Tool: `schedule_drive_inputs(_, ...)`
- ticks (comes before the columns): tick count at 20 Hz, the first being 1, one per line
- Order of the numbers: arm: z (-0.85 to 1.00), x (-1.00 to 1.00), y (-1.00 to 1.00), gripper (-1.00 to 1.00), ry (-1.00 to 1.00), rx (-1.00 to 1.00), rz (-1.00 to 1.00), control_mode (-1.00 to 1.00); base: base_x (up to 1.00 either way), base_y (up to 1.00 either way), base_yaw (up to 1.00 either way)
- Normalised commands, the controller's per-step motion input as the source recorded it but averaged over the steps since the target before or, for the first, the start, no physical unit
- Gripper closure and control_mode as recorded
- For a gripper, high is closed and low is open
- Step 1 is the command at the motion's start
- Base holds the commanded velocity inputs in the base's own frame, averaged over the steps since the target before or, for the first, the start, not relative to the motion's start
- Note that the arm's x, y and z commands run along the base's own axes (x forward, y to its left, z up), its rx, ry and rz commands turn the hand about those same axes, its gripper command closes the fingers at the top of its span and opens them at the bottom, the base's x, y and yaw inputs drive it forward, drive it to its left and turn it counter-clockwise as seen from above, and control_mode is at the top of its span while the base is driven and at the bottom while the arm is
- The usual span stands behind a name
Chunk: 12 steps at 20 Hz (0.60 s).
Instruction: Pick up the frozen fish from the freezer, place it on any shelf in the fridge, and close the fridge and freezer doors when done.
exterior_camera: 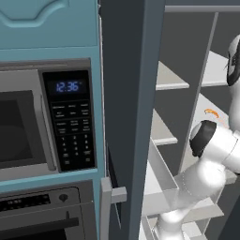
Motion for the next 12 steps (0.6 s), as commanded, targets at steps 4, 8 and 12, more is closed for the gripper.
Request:
schedule_drive_inputs(4,-0.13,-1.00,0.98,-1.00,-0.33,-0.14,0.00,-1.00,0.00,0.00,0.00)
schedule_drive_inputs(8,-0.42,-1.00,1.00,-1.00,-0.15,-0.04,-0.01,-1.00,0.00,0.00,0.00)
schedule_drive_inputs(12,-0.78,-1.00,1.00,-1.00,0.01,0.00,-0.05,-1.00,0.00,0.00,0.00)
